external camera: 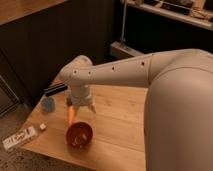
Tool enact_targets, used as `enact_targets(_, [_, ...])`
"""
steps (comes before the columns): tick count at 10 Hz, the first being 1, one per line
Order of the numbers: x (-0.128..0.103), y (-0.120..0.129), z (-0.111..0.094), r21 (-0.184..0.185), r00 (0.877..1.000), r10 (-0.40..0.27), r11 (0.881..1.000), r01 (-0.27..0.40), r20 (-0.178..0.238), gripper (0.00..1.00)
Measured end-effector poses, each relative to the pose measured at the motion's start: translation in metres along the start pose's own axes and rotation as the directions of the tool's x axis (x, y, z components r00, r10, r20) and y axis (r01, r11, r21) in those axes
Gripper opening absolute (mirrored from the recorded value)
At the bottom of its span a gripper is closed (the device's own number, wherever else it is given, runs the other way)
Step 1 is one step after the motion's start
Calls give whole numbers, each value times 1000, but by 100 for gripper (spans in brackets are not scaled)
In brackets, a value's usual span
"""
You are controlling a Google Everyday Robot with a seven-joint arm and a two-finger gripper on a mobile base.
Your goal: Push the ceramic bowl across the table
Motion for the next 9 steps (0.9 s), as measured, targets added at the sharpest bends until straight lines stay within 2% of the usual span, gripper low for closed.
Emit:
enact_targets(5, [-1,0,0,-1,1000,0,1000,0,2,65])
enact_targets(9, [-24,9,4,-16,997,-36,999,38,66,65])
